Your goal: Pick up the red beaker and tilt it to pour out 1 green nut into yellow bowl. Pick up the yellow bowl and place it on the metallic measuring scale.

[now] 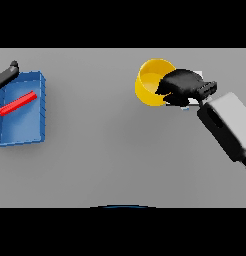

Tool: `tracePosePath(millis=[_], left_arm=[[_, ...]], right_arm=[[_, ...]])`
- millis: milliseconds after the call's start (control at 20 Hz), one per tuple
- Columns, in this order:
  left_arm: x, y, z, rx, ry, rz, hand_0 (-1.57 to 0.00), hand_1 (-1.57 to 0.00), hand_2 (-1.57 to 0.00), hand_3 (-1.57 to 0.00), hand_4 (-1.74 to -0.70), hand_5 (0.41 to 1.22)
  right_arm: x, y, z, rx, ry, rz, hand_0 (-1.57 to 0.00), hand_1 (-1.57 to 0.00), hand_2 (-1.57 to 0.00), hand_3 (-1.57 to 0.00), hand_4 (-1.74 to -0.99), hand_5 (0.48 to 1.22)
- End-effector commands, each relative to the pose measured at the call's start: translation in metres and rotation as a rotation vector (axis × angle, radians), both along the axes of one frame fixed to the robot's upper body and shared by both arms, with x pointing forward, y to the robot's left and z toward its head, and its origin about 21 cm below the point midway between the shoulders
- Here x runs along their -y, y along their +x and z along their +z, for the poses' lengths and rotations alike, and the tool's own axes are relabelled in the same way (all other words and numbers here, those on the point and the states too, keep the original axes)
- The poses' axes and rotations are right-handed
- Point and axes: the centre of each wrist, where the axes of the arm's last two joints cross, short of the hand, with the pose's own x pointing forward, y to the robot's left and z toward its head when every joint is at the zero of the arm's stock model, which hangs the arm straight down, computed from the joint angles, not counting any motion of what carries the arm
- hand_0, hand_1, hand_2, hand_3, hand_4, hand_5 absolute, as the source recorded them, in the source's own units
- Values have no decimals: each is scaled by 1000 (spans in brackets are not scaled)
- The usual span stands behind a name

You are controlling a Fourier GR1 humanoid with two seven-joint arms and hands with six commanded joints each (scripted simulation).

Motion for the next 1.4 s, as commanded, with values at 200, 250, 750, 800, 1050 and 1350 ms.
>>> tracePosePath(millis=[200, 250, 750, 800, 1050, 1350], left_arm=[[0, 3, -3, -16, 3, 6, 1, 1, 1, 1, -801, 753], [-2, 3, 0, -7, 9, 9, 1, 1, 1, 1, -801, 753], [3, -2, 4, -17, -14, 36, 1, 1, 1, 1, -842, 775], [2, -3, 2, -20, -13, 40, 1, 1, 1, 1, -846, 780], [0, -6, 2, -35, -9, 51, 1, 1, 1, 1, -838, 776], [-4, 0, 2, -22, -10, 43, 1, 1, 1, 1, -845, 773]], right_arm=[[25, 14, 0, 16, -27, -69, -1562, -1568, -1571, -1287, -1724, 1221], [23, 16, -2, 11, -23, -67, -1564, -1568, -1571, -1267, -1723, 1221], [71, 38, -30, -16, -55, -278, -1500, -1344, -1429, -1538, -1730, 1221], [70, 39, -32, -19, -63, -283, -1482, -1314, -1403, -1545, -1730, 1221], [75, 40, -41, -31, -71, -288, -1397, -1205, -1316, -1562, -1730, 1221], [72, 45, -40, -80, -43, -335, -1194, -911, -905, -1101, -1600, 1090]])
